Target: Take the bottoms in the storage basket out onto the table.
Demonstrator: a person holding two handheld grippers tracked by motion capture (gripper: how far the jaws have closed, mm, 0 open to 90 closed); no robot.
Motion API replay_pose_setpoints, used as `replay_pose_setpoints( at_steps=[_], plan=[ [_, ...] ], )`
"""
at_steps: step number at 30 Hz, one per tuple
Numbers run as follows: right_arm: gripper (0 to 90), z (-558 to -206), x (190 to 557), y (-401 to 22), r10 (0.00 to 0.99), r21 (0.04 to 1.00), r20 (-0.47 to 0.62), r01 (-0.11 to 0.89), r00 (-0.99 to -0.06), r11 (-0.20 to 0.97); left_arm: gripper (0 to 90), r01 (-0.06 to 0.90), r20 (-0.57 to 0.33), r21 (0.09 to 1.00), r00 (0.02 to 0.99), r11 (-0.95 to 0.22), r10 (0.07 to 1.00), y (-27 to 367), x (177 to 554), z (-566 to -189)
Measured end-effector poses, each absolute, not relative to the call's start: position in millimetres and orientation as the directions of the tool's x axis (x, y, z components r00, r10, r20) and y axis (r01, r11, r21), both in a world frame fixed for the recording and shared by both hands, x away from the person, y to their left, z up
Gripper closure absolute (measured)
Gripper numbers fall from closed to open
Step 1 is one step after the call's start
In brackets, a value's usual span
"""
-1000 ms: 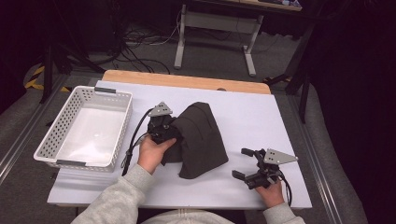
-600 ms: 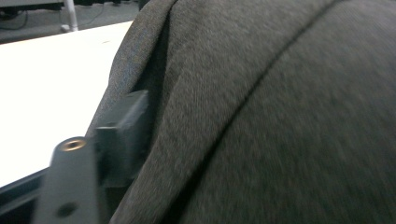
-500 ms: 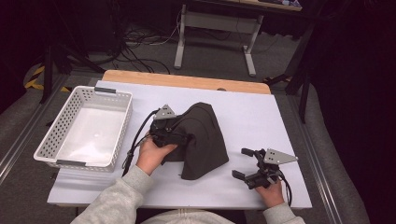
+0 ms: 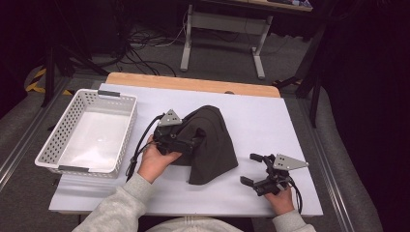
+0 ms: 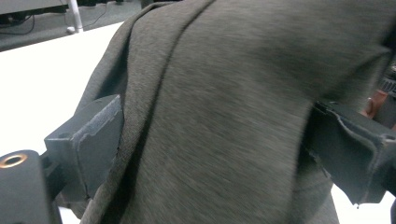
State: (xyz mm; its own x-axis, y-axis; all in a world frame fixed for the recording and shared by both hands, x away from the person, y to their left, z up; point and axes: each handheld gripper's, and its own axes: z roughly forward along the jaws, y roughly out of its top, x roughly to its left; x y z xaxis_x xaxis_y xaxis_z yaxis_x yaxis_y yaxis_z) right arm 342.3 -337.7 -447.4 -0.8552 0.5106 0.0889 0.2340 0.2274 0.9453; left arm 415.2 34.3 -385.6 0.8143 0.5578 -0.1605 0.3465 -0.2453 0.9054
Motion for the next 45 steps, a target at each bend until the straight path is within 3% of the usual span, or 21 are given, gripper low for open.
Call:
replay_pose_setpoints(
  at_steps=[36,45],
  plan=[
    [0.9,-447,342,-337,0.508,0.945,0.089,0.233,-0.857,0.228,5.9,0.285,-0.1,0.917,0.842,-0.279,0.53,56,389,-373],
    [0.9,-447,342,-338,0.508,0.945,0.089,0.233,-0.857,0.228,5.5,0.298,-0.133,0.92,0.848,-0.253,0.513,71,384,-379]
  ],
)
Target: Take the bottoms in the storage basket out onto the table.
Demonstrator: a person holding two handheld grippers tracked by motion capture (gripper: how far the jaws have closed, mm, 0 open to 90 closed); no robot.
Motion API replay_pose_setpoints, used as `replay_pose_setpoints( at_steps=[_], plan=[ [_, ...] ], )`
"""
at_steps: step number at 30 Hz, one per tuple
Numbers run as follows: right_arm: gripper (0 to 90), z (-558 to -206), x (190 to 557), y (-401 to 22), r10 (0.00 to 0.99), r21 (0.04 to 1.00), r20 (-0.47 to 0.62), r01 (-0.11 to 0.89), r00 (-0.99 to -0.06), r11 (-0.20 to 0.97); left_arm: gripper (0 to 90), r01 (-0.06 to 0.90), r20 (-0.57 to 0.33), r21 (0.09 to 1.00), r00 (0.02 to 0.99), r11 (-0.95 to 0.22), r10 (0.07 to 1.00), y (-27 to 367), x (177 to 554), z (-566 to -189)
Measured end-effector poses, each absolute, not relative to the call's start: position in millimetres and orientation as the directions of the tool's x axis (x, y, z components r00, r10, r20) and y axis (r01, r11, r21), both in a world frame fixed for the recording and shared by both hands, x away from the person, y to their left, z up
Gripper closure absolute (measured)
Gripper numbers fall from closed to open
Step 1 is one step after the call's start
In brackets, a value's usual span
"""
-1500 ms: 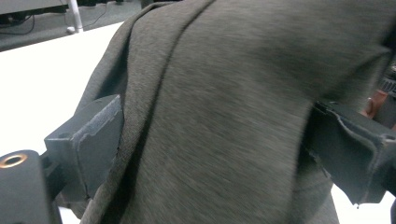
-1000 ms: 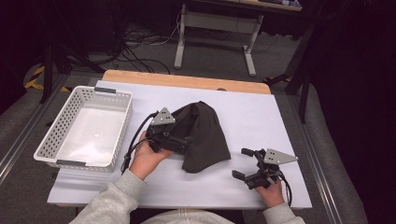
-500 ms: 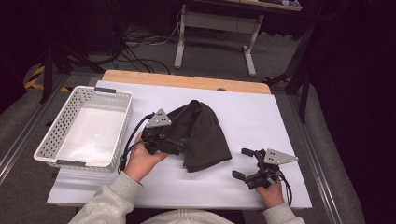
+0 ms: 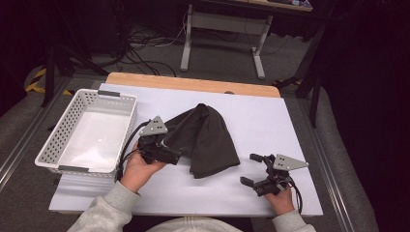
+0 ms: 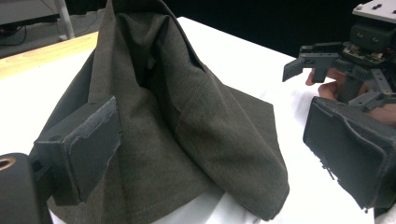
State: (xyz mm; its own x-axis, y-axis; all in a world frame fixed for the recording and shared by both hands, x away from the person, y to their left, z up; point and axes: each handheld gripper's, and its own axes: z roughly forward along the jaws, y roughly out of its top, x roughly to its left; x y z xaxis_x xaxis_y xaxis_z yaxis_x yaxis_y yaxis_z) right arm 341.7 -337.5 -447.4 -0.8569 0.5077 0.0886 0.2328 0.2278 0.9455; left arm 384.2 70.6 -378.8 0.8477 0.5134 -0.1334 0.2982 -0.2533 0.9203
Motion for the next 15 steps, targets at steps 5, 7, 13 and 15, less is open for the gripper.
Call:
replay_pose_setpoints(
  at_steps=[5,7,13,15],
  plan=[
    [0.9,-447,342,-337,0.508,0.945,0.089,0.233,-0.857,0.229,4.2,0.296,-0.132,0.919,0.854,-0.262,0.502,77,381,-384],
    [0.9,-447,342,-337,0.507,0.945,0.089,0.233,-0.857,0.228,3.6,0.307,-0.141,0.914,0.853,-0.264,0.503,79,379,-387],
    [0.9,-447,342,-337,0.507,0.945,0.089,0.233,-0.857,0.229,3.6,0.317,-0.153,0.911,0.853,-0.264,0.499,85,375,-395],
    [0.9,-447,342,-337,0.507,0.945,0.088,0.233,-0.858,0.229,3.6,0.316,-0.15,0.91,0.854,-0.269,0.498,87,375,-397]
  ],
)
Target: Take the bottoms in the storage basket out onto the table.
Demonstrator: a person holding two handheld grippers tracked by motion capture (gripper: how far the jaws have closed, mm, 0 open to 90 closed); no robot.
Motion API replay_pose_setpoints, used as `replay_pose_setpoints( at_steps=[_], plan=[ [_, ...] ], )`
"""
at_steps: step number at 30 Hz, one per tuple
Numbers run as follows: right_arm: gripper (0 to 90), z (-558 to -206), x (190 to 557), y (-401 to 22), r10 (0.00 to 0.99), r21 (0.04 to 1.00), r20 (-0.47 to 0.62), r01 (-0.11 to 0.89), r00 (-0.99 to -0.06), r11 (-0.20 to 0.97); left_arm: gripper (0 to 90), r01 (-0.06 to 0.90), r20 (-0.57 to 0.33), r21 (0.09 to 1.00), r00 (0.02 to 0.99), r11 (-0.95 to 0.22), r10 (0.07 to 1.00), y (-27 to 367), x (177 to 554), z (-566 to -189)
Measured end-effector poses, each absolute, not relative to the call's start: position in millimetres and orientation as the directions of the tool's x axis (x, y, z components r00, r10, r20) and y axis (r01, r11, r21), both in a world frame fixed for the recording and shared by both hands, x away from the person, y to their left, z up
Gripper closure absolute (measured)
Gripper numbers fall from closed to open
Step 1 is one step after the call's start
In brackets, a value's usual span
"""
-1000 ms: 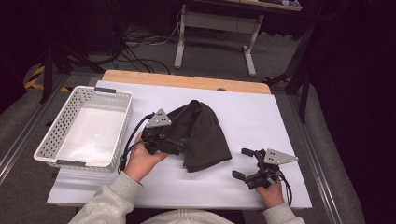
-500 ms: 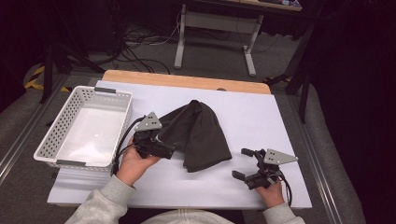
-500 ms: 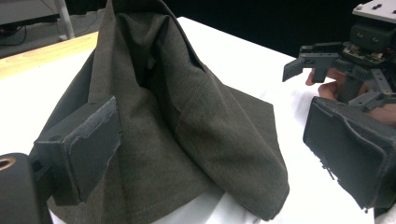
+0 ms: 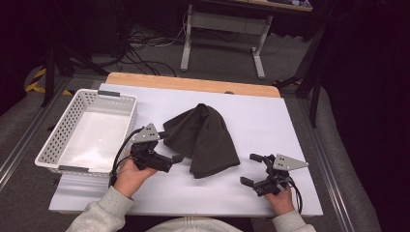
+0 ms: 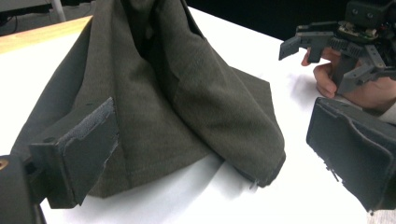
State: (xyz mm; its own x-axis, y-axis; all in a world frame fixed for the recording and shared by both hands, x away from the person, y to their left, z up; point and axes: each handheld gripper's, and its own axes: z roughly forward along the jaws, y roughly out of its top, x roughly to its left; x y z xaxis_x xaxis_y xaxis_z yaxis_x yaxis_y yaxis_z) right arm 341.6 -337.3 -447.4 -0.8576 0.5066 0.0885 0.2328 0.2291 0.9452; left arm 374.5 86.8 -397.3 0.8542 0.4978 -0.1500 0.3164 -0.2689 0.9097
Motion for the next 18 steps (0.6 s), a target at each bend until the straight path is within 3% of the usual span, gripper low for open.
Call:
replay_pose_setpoints(
  at_steps=[18],
  plan=[
    [0.9,-447,342,-337,0.505,0.945,0.089,0.234,-0.858,0.23,2.5,0.329,-0.193,0.912,0.871,-0.244,0.452,101,367,-420]
  ],
)
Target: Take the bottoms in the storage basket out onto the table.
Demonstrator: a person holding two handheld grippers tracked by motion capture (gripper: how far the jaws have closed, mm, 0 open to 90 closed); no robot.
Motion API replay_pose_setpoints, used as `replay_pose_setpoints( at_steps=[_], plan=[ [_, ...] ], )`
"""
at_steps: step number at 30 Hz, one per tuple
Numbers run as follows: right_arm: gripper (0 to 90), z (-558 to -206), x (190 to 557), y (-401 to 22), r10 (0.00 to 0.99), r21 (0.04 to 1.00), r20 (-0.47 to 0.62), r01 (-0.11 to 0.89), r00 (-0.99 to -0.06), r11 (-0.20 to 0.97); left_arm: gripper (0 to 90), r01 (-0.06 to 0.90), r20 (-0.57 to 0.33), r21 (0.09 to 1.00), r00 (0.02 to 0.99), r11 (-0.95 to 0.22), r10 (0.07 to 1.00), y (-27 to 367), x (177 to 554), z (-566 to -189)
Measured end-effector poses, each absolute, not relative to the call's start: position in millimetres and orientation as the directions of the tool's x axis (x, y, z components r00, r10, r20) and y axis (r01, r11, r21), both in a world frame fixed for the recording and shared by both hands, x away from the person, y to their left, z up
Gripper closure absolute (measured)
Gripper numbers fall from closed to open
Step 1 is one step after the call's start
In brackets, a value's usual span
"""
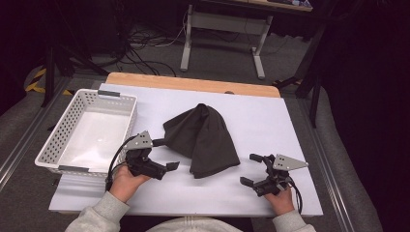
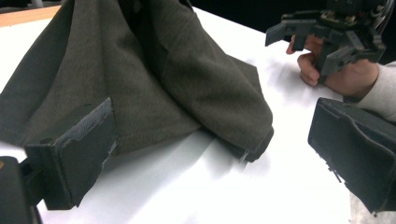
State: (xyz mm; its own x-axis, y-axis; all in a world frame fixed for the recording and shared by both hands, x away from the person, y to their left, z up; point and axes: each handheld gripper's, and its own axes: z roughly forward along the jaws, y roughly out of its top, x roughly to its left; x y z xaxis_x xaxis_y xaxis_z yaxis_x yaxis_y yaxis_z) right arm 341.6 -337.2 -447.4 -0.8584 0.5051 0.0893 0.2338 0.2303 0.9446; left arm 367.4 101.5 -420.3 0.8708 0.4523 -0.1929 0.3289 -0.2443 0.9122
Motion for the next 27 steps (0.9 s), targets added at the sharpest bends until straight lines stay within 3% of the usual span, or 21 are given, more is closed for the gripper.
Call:
replay_pose_setpoints(
  at_steps=[27],
  plan=[
    [0.9,-448,342,-337,0.505,0.944,0.093,0.237,-0.858,0.229,0.9,0.329,-0.183,0.898,0.884,-0.294,0.431,103,360,-452]
  ],
)
